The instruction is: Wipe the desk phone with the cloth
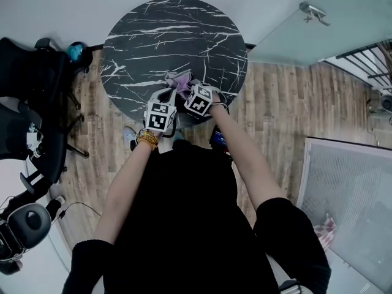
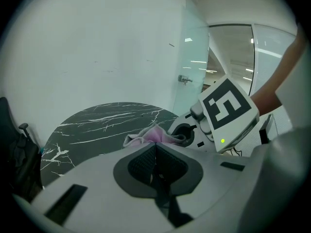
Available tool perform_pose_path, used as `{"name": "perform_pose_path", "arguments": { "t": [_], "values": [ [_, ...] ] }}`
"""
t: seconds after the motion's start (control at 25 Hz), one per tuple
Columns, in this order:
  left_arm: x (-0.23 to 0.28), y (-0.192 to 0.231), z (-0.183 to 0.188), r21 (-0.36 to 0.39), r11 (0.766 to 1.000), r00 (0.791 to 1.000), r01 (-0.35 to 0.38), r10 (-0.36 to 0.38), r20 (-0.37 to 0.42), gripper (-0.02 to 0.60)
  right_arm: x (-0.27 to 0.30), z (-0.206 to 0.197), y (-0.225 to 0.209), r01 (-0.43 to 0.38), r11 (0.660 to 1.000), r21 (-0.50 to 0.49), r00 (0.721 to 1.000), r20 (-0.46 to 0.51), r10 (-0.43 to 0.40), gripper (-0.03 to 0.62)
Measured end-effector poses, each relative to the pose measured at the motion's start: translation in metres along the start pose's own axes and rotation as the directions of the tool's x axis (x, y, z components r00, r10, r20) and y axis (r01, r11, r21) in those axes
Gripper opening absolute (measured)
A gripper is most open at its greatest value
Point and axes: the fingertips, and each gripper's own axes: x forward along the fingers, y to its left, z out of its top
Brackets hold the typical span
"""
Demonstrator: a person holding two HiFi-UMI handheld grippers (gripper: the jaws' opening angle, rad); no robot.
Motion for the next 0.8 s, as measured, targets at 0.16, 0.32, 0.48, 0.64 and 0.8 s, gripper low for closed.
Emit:
{"name": "perform_pose_path", "arguments": {
  "t": [0.16, 0.32, 0.48, 0.64, 0.8],
  "values": [
    [0.001, -0.002, -0.002, -0.003, 1.000, 1.000, 0.003, -0.003, -0.006, 0.012, 0.001, -0.001, 0.002, -0.012, 1.000, 0.007, 1.000, 0.001, 0.012, 0.055],
    [0.002, -0.003, -0.001, 0.002, 1.000, 1.000, 0.007, -0.007, -0.003, 0.012, 0.001, -0.002, 0.008, -0.039, 0.999, 0.015, 0.999, -0.002, 0.039, 0.055],
    [0.003, -0.003, -0.002, 0.001, 1.000, 1.000, 0.009, -0.009, -0.005, 0.013, 0.004, -0.004, 0.016, -0.100, 0.995, 0.018, 0.995, -0.002, 0.100, 0.055],
    [0.002, -0.002, -0.004, 0.002, 1.000, 1.000, 0.008, -0.008, -0.013, 0.013, 0.006, -0.008, 0.030, -0.183, 0.983, 0.021, 0.983, -0.029, 0.183, 0.055],
    [0.003, -0.001, -0.002, 0.005, 1.000, 1.000, 0.009, -0.008, -0.012, 0.013, 0.006, -0.012, 0.035, -0.226, 0.973, 0.041, 0.973, -0.038, 0.227, 0.055]
  ]
}}
